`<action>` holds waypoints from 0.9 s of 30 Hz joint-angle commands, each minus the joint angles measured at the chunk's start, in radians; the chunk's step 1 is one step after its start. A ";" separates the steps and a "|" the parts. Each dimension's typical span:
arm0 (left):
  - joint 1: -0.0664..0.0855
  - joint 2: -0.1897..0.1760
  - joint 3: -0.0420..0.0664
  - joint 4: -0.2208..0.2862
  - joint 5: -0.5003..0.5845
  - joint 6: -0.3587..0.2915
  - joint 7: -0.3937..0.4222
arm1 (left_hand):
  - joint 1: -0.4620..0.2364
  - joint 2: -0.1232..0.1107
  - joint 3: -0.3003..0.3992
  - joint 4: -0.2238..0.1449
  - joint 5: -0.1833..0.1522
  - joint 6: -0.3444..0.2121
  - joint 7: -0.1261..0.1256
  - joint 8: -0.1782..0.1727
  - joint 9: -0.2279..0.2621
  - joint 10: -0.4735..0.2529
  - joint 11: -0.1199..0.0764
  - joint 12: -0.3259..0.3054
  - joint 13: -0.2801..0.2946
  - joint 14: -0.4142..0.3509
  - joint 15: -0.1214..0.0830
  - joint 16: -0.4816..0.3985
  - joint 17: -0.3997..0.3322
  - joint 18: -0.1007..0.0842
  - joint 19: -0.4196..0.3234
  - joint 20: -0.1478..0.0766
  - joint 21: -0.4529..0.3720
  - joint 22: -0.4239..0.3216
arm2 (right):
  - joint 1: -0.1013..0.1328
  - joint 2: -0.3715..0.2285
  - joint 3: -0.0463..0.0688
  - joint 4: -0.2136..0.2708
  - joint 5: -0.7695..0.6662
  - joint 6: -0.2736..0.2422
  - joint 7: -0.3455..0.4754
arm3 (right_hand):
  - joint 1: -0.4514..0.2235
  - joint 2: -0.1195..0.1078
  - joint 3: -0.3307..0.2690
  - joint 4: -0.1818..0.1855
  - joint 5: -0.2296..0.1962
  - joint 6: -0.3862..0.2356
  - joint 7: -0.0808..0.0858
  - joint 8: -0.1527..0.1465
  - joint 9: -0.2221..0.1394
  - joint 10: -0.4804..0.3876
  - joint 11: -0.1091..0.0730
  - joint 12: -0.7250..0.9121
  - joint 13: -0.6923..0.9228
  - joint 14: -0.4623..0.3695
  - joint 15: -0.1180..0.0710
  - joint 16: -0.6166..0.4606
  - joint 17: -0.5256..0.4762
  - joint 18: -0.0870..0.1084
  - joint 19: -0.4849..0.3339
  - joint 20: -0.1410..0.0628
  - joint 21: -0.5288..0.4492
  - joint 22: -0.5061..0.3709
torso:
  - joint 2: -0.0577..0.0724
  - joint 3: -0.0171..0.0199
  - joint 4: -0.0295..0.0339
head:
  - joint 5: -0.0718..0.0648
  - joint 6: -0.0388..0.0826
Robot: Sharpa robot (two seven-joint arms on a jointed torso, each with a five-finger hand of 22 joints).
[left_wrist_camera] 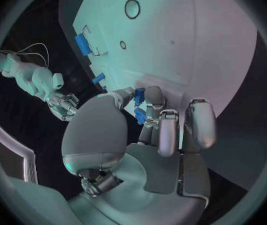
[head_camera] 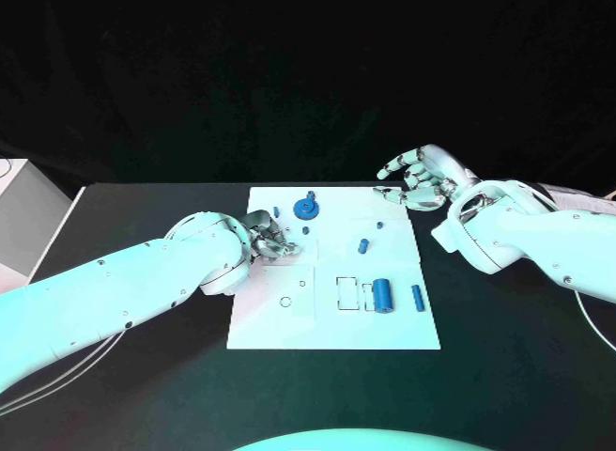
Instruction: Assemble the parts on the task board
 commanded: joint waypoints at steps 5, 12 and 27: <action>-0.001 0.003 0.000 -0.003 0.023 -0.021 -0.001 | -0.020 0.001 0.014 -0.001 -0.004 -0.013 0.005 -0.001 -0.002 -0.018 0.005 -0.014 -0.022 0.077 -0.001 -0.003 0.198 0.009 -0.005 0.000 -0.004 -0.007 | -0.001 0.000 0.000 0.001 -0.005 0.011 0.004 | -0.007 0.001 0.004 0.002 0.001 -0.008 0.001 -0.007 0.001 0.015 -0.002 0.006 0.183 0.106 -0.001 0.004 0.263 -0.003 0.077 -0.001 -0.001 0.205 | 0.001 -0.0002 -0.0006 | 0.000 -0.002; -0.001 0.004 0.000 -0.003 0.049 -0.027 0.009 | 0.002 0.002 0.058 -0.004 -0.003 -0.031 0.011 -0.004 -0.006 -0.033 0.010 -0.013 -0.025 0.074 0.005 -0.005 0.193 0.011 -0.011 0.005 -0.010 -0.015 | -0.001 0.000 0.000 0.001 -0.006 0.015 0.001 | -0.007 0.001 0.004 0.002 0.002 -0.007 0.001 -0.006 0.001 0.016 -0.002 0.007 0.184 0.106 -0.001 0.004 0.263 -0.003 0.077 -0.001 -0.001 0.205 | 0.000 -0.0001 0.0000 | 0.000 -0.002; -0.001 0.002 0.000 0.001 0.126 -0.028 0.040 | 0.180 -0.024 0.324 -0.099 -0.005 -0.061 0.011 0.040 0.008 -0.067 0.011 -0.008 -0.042 0.068 0.006 -0.008 0.185 0.016 -0.026 0.007 -0.023 -0.028 | -0.002 0.002 0.000 -0.003 -0.010 0.030 -0.006 | -0.003 -0.002 0.014 -0.002 0.053 -0.006 0.000 -0.007 0.001 0.017 -0.003 0.007 0.184 0.106 -0.002 0.004 0.263 -0.003 0.078 -0.002 -0.001 0.205 | 0.000 -0.0004 0.0001 | -0.001 -0.004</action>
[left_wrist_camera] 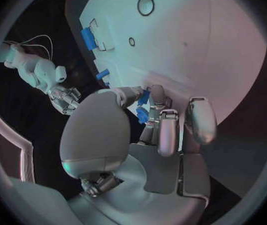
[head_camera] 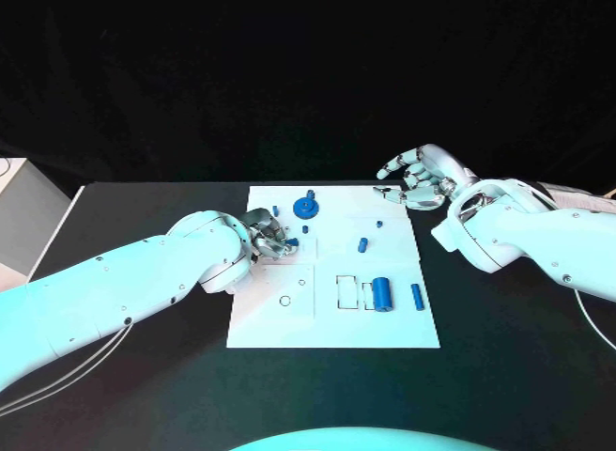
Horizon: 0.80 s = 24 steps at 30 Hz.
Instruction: Assemble the parts on the task board
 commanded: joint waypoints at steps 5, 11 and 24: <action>-0.002 0.000 -0.001 0.004 0.079 -0.017 0.037 | 0.022 0.013 0.111 -0.088 0.009 -0.005 0.000 0.033 0.025 -0.003 0.003 0.001 -0.008 0.068 0.007 -0.003 0.185 0.015 -0.007 0.004 -0.003 0.002 | -0.002 0.001 0.000 -0.001 -0.009 0.025 -0.003 | -0.003 -0.002 0.007 0.000 0.010 -0.006 0.000 -0.003 0.001 0.017 -0.003 0.003 0.184 0.106 -0.002 0.004 0.263 -0.003 0.078 -0.002 -0.002 0.205 | 0.000 -0.0001 0.0004 | 0.001 0.000; -0.002 -0.009 0.003 0.013 0.121 -0.015 0.047 | 0.015 0.012 0.129 -0.099 0.008 -0.005 0.001 0.041 0.030 0.004 0.004 0.000 -0.012 0.069 0.008 -0.003 0.186 0.016 -0.007 0.005 -0.002 0.003 | -0.003 0.001 0.000 -0.001 -0.010 0.028 -0.004 | -0.003 -0.002 0.007 0.000 0.010 -0.006 0.000 -0.003 0.001 0.017 -0.003 0.003 0.184 0.106 -0.002 0.004 0.263 -0.003 0.078 -0.002 -0.002 0.205 | 0.000 0.0002 0.0005 | 0.001 0.001; -0.001 -0.039 0.041 0.014 0.280 0.118 0.051 | -0.012 0.021 0.152 -0.119 0.007 -0.015 -0.002 0.051 0.037 0.000 0.003 -0.012 -0.022 0.058 0.008 -0.015 0.165 0.022 -0.028 0.007 -0.020 -0.024 | -0.003 -0.001 -0.001 0.005 -0.013 0.036 -0.004 | -0.001 -0.003 0.010 -0.002 0.018 -0.006 0.000 -0.004 0.001 0.017 -0.003 0.003 0.184 0.106 -0.002 0.004 0.263 -0.003 0.078 -0.002 -0.001 0.205 | -0.001 0.0006 0.0008 | 0.000 0.004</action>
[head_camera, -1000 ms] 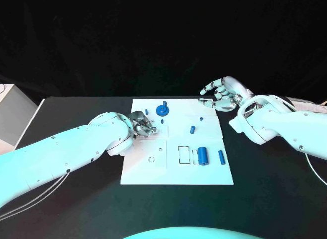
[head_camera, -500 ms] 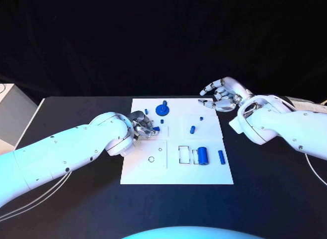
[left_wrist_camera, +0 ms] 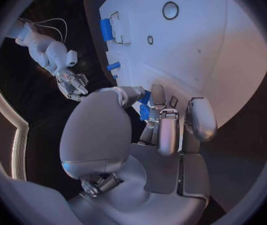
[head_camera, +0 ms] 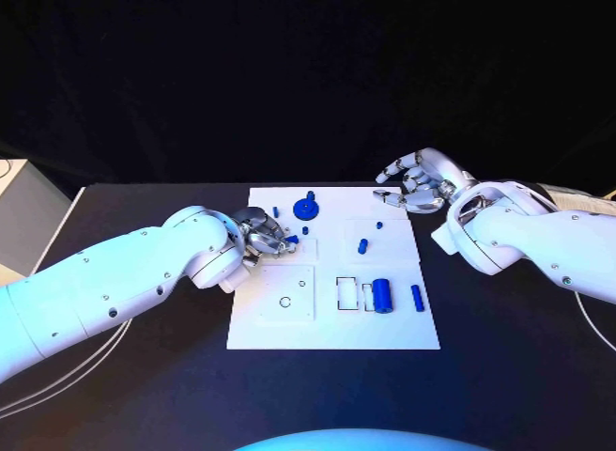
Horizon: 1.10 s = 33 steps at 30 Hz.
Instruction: Assemble the parts on the task board
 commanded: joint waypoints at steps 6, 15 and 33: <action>0.001 -0.009 0.012 -0.012 0.186 0.156 0.002 | -0.053 0.017 0.156 -0.158 0.014 -0.003 -0.011 0.057 0.040 -0.004 -0.005 0.004 0.002 0.059 0.001 -0.009 0.161 0.013 -0.015 0.000 -0.008 -0.007 | -0.002 -0.001 -0.001 0.019 -0.029 0.027 0.008 | 0.014 -0.002 0.025 -0.010 0.012 -0.003 0.000 -0.004 0.002 0.017 -0.004 0.004 0.185 0.106 -0.002 0.004 0.263 -0.003 0.078 -0.003 -0.001 0.206 | 0.001 0.0001 -0.0003 | 0.000 0.003; 0.004 -0.011 0.015 -0.046 0.265 0.223 -0.020 | -0.184 0.054 0.239 -0.223 0.031 0.017 -0.020 0.064 0.030 -0.012 -0.016 0.076 0.045 0.060 -0.009 -0.001 0.168 0.012 -0.017 -0.010 -0.002 0.004 | -0.005 0.000 -0.002 0.051 -0.105 0.048 0.015 | 0.036 -0.005 0.053 -0.028 0.011 0.004 0.000 -0.004 0.002 0.017 -0.005 0.004 0.184 0.106 -0.003 0.004 0.263 -0.002 0.076 -0.004 -0.005 0.203 | 0.001 -0.0002 -0.0001 | 0.002 0.002; 0.059 0.034 0.014 -0.126 0.182 0.254 -0.055 | -0.320 0.107 0.289 -0.238 0.032 0.056 -0.033 0.064 0.017 0.039 -0.021 0.143 0.109 0.081 -0.013 0.024 0.209 0.003 0.007 -0.012 0.026 0.048 | -0.006 0.005 -0.003 0.054 -0.137 0.052 0.001 | 0.049 -0.022 0.101 -0.057 0.047 0.008 0.002 -0.009 -0.001 0.017 -0.004 0.004 0.184 0.106 -0.003 0.004 0.263 -0.002 0.077 -0.004 -0.004 0.204 | 0.000 0.0004 -0.0004 | 0.009 0.004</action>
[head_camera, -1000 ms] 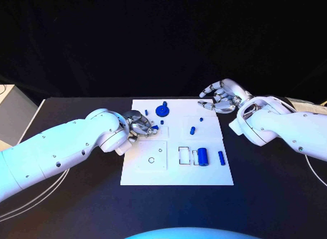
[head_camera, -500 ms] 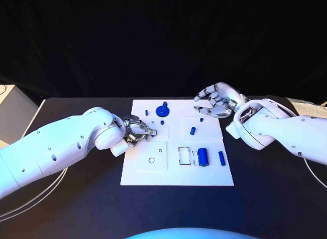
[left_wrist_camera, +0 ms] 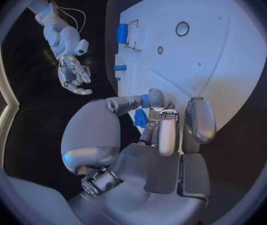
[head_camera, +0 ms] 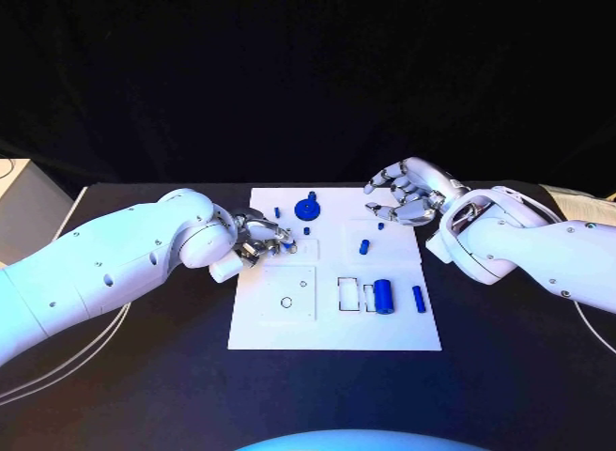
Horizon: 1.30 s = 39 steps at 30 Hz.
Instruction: Assemble the parts on the task board
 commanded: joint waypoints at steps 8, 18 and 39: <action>0.065 0.056 -0.014 -0.065 -0.149 0.178 -0.044 | -0.038 0.030 0.148 -0.131 0.008 0.064 -0.041 -0.001 -0.001 0.035 -0.003 0.019 0.020 0.094 -0.007 0.021 0.238 -0.007 0.024 -0.001 0.023 0.031 | -0.001 0.006 0.000 -0.005 -0.029 0.016 -0.003 | 0.000 -0.008 0.012 -0.003 0.015 0.009 0.002 -0.006 -0.002 0.017 -0.003 0.004 0.183 0.106 -0.002 0.004 0.263 -0.002 0.076 -0.004 -0.006 0.204 | -0.001 0.0021 -0.0011 | 0.003 0.004; 0.157 0.141 -0.062 -0.177 -0.235 0.540 -0.074 | -0.046 0.026 0.133 -0.174 0.124 0.092 -0.046 -0.020 0.012 0.065 -0.008 0.016 0.022 0.104 -0.013 0.032 0.260 -0.011 0.037 -0.004 0.036 0.050 | -0.001 0.020 0.000 -0.028 -0.013 0.002 0.001 | -0.005 -0.011 0.014 -0.002 0.018 0.008 0.003 -0.007 -0.003 0.015 -0.003 0.002 0.181 0.106 -0.002 0.004 0.263 -0.001 0.075 -0.003 -0.008 0.202 | -0.001 0.0026 -0.0022 | 0.008 0.012; 0.246 0.299 -0.151 -0.368 -0.231 0.689 -0.093 | -0.047 0.034 0.036 -0.211 0.307 0.187 -0.062 -0.103 0.032 0.172 -0.024 0.033 0.106 0.106 -0.025 0.033 0.263 -0.022 0.070 -0.014 0.061 0.095 | 0.000 0.051 0.000 -0.056 -0.001 -0.003 0.005 | -0.012 -0.013 0.020 -0.003 0.025 0.005 0.004 -0.010 -0.004 0.014 -0.002 0.000 0.180 0.106 -0.001 0.004 0.263 -0.001 0.074 -0.003 -0.011 0.200 | -0.002 0.0015 0.0014 | 0.008 0.014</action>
